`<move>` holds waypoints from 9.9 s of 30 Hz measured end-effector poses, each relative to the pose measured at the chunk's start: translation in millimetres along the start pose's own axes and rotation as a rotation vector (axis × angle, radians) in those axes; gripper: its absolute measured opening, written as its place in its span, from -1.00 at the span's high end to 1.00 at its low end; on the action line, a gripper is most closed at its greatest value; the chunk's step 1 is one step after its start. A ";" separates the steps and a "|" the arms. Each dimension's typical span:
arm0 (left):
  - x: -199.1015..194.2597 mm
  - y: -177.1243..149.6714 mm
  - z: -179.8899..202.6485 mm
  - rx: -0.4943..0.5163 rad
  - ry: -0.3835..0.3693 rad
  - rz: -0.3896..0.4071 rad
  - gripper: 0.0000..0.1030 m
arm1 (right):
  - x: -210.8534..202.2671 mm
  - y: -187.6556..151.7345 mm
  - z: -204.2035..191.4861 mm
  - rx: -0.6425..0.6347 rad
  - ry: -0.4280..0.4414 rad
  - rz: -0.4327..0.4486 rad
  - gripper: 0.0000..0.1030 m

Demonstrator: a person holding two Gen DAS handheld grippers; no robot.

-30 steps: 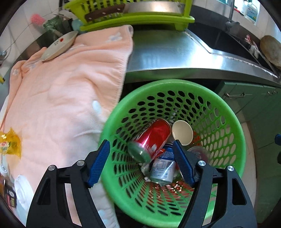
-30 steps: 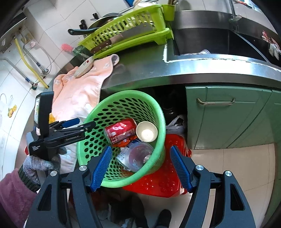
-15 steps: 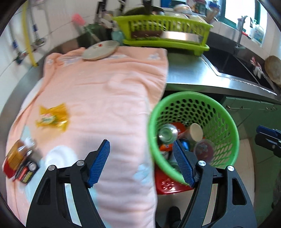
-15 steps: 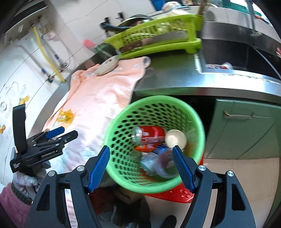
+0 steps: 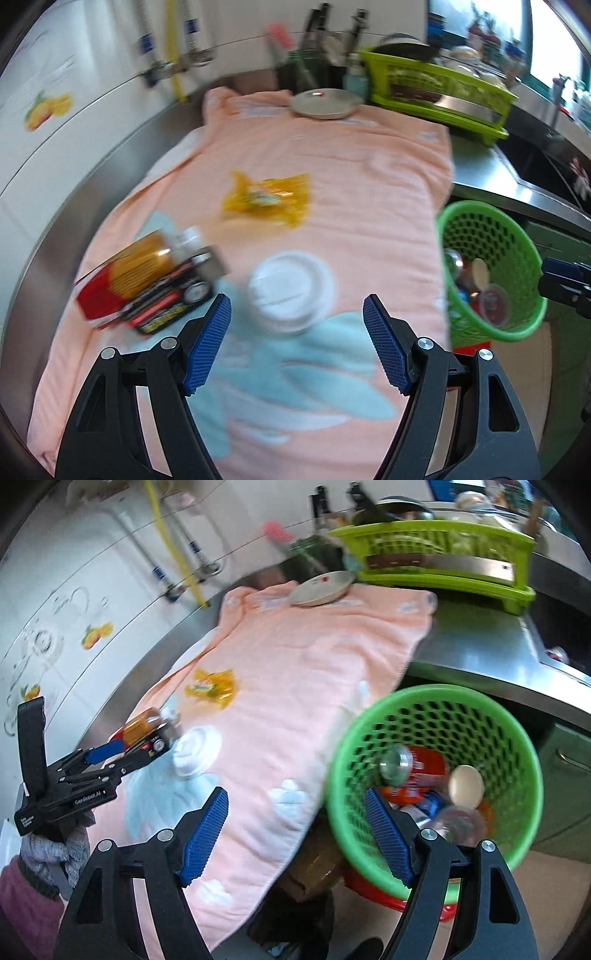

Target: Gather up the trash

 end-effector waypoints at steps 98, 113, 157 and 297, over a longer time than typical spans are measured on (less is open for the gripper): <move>65.8 -18.2 -102.3 -0.057 -0.290 -0.089 -0.36 | 79.2 9.1 -83.8 -0.109 0.088 -0.136 -0.50; 68.5 11.2 -117.2 -0.014 -0.198 -0.049 -0.36 | 83.0 10.4 -89.5 -0.123 0.088 -0.140 -0.50; 83.3 -30.1 -109.9 0.169 -0.122 -0.114 0.00 | 132.2 36.1 -121.6 -0.285 0.078 -0.217 -0.50; 27.6 -4.1 111.4 0.154 -0.279 -0.043 -0.42 | -12.3 -18.8 61.0 -0.015 -0.156 -0.008 -0.59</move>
Point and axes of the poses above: each gripper's, at about its wrist camera, not at the fingertips, and x roughly the way its jaws point, z to its right, y to its top, the point moved 6 cm from there along x, roughly the way its jaws point, and after that the axes turned 10 degrees about -z, right-handed, at the moved point
